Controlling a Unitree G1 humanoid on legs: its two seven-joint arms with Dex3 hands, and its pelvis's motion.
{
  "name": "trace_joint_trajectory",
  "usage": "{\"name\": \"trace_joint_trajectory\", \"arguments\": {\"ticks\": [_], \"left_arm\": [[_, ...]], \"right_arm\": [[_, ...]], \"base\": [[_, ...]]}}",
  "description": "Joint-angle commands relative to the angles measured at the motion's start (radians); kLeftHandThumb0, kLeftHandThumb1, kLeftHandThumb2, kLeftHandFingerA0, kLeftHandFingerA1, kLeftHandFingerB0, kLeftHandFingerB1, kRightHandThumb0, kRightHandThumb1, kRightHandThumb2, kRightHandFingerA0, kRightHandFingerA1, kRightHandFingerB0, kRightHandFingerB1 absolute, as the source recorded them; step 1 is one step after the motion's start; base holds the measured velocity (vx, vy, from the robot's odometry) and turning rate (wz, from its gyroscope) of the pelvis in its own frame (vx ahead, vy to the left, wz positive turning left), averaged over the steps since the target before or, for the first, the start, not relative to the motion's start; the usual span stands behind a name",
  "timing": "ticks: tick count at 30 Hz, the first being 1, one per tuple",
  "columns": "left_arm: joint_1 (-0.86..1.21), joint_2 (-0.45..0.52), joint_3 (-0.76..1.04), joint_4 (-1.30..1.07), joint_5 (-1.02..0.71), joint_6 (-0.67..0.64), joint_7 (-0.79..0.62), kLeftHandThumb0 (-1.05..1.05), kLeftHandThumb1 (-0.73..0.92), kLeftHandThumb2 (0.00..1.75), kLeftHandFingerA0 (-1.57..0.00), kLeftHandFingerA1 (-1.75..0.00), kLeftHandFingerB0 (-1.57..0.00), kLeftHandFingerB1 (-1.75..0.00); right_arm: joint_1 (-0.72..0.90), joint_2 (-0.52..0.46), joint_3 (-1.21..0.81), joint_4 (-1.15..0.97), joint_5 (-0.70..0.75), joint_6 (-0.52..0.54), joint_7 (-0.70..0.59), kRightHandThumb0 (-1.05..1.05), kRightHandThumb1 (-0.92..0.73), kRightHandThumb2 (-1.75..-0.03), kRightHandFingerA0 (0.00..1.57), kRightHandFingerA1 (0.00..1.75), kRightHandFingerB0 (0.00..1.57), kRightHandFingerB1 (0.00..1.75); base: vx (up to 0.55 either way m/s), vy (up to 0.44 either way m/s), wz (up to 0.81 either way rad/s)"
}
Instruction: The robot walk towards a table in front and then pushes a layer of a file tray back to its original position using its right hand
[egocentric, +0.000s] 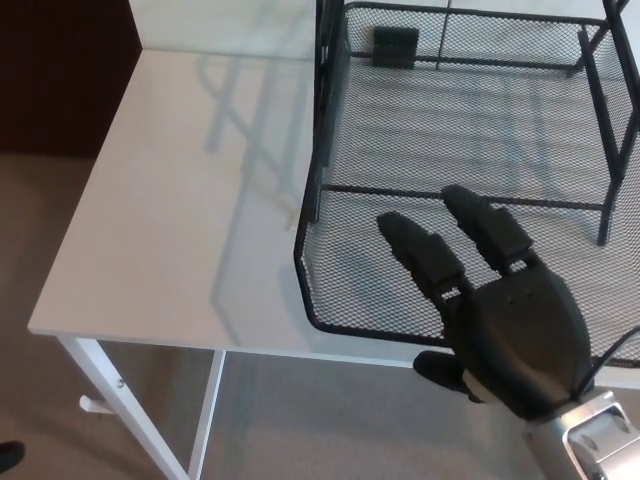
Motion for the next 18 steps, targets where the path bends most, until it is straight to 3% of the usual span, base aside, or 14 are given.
{"name": "trace_joint_trajectory", "arguments": {"ticks": [1, 3, 4, 7, 8, 10, 11, 12, 15, 16, 17, 18], "left_arm": [[0.005, 0.018, -0.003, -0.011, 0.015, 0.017, 0.012, -0.05, 0.49, 0.55, -0.41, -0.42, -0.42, -0.34], [0.001, 0.019, -0.003, -0.005, 0.021, 0.002, 0.016, -0.06, 0.49, 0.54, -0.42, -0.43, -0.43, -0.34], [0.002, 0.021, -0.003, -0.004, 0.019, 0.0, 0.012, -0.1, 0.47, 0.55, -0.42, -0.43, -0.43, -0.35], [0.004, 0.027, -0.008, -0.004, 0.029, -0.016, 0.01, -0.12, 0.46, 0.55, -0.43, -0.43, -0.42, -0.35], [0.004, 0.025, -0.006, -0.007, 0.024, -0.009, 0.009, -0.1, 0.47, 0.54, -0.43, -0.43, -0.42, -0.34], [0.005, 0.024, -0.003, -0.009, 0.019, -0.004, 0.006, -0.1, 0.47, 0.54, -0.43, -0.43, -0.42, -0.34], [0.006, 0.028, -0.006, -0.007, 0.022, -0.008, 0.001, -0.1, 0.48, 0.55, -0.42, -0.42, -0.41, -0.34], [0.004, 0.027, -0.005, -0.005, 0.019, -0.002, -0.002, -0.07, 0.48, 0.54, -0.42, -0.42, -0.42, -0.34], [0.004, 0.024, -0.006, -0.01, 0.021, 0.001, 0.003, -0.08, 0.48, 0.55, -0.41, -0.42, -0.42, -0.34], [0.01, 0.023, -0.007, -0.024, 0.023, 0.006, 0.008, -0.08, 0.48, 0.54, -0.42, -0.42, -0.43, -0.34], [0.012, 0.022, -0.005, -0.026, 0.02, 0.007, 0.004, -0.06, 0.49, 0.54, -0.41, -0.42, -0.43, -0.34], [0.012, 0.022, -0.005, -0.027, 0.019, 0.007, 0.002, -0.06, 0.49, 0.54, -0.41, -0.42, -0.43, -0.34]], "right_arm": [[-0.04, -0.036, -0.019, 0.01, 0.043, 0.03, 0.022, -0.48, -0.44, -0.55, 0.02, 0.3, 0.12, 0.26], [-0.06, -0.047, -0.022, 0.02, 0.056, 0.031, 0.027, -0.49, -0.46, -0.55, 0.01, 0.31, 0.12, 0.25], [-0.071, -0.054, -0.024, 0.031, 0.058, 0.028, 0.017, -0.54, -0.35, -0.69, 0.07, 0.25, 0.09, 0.32], [-0.091, -0.067, -0.022, 0.045, 0.065, 0.033, 0.011, -0.53, -0.34, -0.71, 0.06, 0.24, 0.08, 0.31], [-0.097, -0.071, -0.022, 0.051, 0.066, 0.035, 0.011, -0.5, -0.46, -0.54, 0.01, 0.31, 0.11, 0.25], [-0.105, -0.077, -0.019, 0.059, 0.068, 0.041, 0.011, -0.5, -0.46, -0.54, 0.01, 0.31, 0.11, 0.25], [-0.123, -0.08, -0.019, 0.083, 0.069, 0.047, 0.015, -0.53, -0.35, -0.71, 0.06, 0.22, 0.09, 0.33], [-0.137, -0.083, -0.019, 0.104, 0.068, 0.055, 0.021, -0.54, -0.35, -0.71, 0.06, 0.22, 0.09, 0.32], [-0.159, -0.093, -0.016, 0.138, 0.075, 0.063, 0.024, -0.53, -0.35, -0.71, 0.06, 0.22, 0.09, 0.32], [-0.169, -0.095, -0.014, 0.156, 0.081, 0.065, 0.024, -0.51, -0.46, -0.56, 0.0, 0.3, 0.12, 0.26], [-0.182, -0.096, -0.01, 0.184, 0.077, 0.07, 0.014, -0.54, -0.35, -0.72, 0.06, 0.22, 0.07, 0.29], [-0.189, -0.097, -0.007, 0.197, 0.076, 0.072, 0.008, -0.54, -0.35, -0.72, 0.06, 0.22, 0.07, 0.29]], "base": [[0.0, 0.0, 0.0], [0.0, 0.0, 0.0], [0.0, 0.0, 0.0], [0.0, 0.0, 0.0], [0.0, 0.0, 0.0], [0.0, 0.0, 0.0], [0.0, 0.0, 0.0], [0.0, 0.0, 0.0], [0.0, 0.0, 0.0], [0.0, 0.0, 0.0], [0.0, 0.0, 0.0], [0.0, 0.0, 0.0]]}}
